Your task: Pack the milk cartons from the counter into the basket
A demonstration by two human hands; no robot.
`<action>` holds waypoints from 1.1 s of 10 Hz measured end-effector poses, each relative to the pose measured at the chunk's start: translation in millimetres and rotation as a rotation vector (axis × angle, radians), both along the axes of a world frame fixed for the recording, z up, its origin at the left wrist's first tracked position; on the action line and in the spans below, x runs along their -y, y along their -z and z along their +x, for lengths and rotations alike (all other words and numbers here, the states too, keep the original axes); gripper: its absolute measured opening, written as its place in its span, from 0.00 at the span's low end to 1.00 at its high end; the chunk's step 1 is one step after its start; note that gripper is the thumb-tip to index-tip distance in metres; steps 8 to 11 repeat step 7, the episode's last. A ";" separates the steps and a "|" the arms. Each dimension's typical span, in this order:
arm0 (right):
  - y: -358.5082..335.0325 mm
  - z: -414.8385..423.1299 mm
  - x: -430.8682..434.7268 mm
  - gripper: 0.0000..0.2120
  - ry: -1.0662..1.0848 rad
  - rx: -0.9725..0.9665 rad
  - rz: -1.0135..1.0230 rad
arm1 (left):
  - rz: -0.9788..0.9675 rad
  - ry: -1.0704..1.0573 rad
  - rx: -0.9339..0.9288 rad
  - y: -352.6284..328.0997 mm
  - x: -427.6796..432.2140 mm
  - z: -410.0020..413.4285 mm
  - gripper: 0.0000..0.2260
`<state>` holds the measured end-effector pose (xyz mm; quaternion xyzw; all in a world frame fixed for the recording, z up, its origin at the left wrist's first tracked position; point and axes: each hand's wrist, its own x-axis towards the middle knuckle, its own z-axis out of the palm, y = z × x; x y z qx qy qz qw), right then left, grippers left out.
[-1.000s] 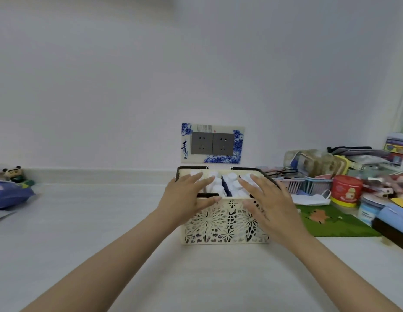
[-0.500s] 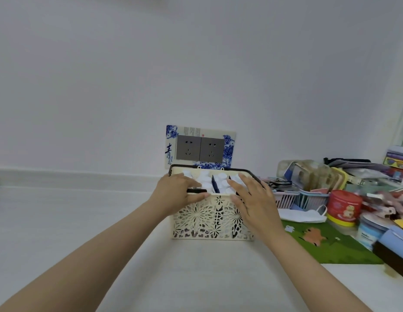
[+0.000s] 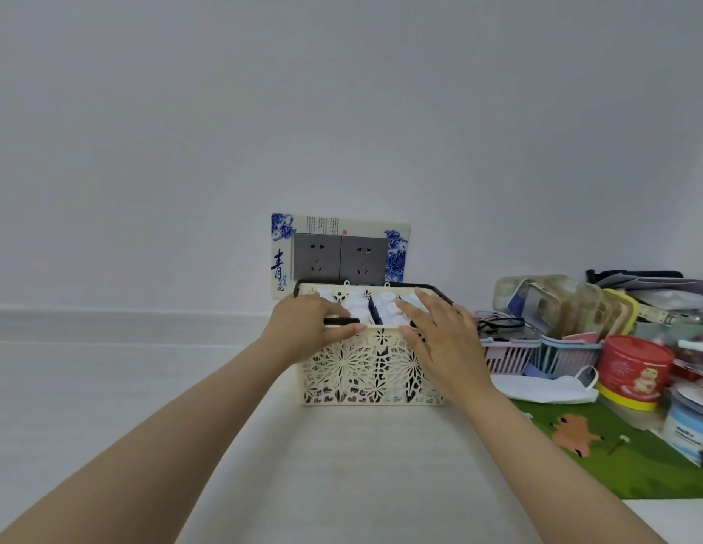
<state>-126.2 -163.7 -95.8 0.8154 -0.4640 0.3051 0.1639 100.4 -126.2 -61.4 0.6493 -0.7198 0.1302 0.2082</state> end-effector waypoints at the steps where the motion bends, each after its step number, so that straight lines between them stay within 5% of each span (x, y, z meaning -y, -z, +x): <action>1: -0.6 -0.3 8.8 0.30 -0.003 -0.007 0.011 | -0.015 -0.004 -0.001 0.3 6.0 -0.6 0.24; 4: 0.2 -3.4 18.5 0.29 -0.026 0.010 -0.028 | -0.029 -0.023 -0.009 -1.2 6.3 -5.9 0.23; 7: -35.2 -16.0 -14.5 0.30 -0.121 -0.057 0.254 | 0.023 0.109 -0.153 -7.6 -15.8 -2.3 0.31; 11: -35.2 -16.0 -14.5 0.30 -0.121 -0.057 0.254 | 0.023 0.109 -0.153 -7.6 -15.8 -2.3 0.31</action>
